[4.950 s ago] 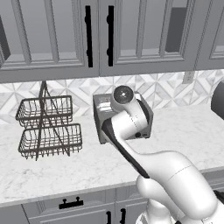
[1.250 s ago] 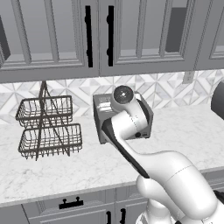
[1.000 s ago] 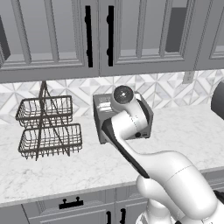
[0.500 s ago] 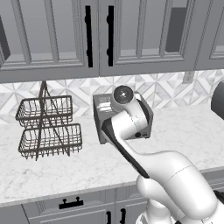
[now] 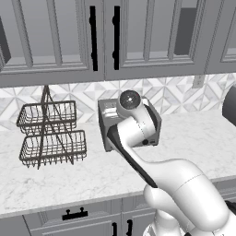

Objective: Start the toaster. Once the lever pops up, take the bread to the plate on the dining counter.

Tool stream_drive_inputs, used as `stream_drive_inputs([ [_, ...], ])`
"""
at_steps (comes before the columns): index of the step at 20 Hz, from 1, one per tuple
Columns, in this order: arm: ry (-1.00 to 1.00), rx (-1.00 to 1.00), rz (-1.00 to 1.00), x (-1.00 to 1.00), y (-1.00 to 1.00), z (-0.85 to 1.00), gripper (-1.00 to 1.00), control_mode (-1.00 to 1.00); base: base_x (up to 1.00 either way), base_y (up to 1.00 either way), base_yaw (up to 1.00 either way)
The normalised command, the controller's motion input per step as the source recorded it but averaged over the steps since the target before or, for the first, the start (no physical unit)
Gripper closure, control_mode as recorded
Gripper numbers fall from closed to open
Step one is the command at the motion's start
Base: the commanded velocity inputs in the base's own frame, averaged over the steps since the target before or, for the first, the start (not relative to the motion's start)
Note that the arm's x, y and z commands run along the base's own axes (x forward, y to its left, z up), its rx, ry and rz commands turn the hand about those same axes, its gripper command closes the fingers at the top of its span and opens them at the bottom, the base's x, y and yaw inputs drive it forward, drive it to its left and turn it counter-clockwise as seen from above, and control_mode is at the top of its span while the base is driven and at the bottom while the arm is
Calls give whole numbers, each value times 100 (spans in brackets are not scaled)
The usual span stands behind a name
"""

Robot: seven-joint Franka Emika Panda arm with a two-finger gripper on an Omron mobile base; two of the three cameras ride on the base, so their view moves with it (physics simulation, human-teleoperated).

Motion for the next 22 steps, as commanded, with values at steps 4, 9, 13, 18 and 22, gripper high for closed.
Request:
stream_drive_inputs([
  [4, 0, 0, 0, 0, 0, 0, -100, -100, 0, 0, 0],
  [9, 0, 0, 0, 0, 0, 0, -100, -100, 0, 0, 0],
  [13, 0, 0, 0, 0, 0, 0, -100, -100, 0, 0, 0],
  [18, 0, 0, 0, 0, 0, 0, -100, -100, 0, 0, 0],
  [22, 0, 0, 0, 0, 0, 0, -100, -100, 0, 0, 0],
])
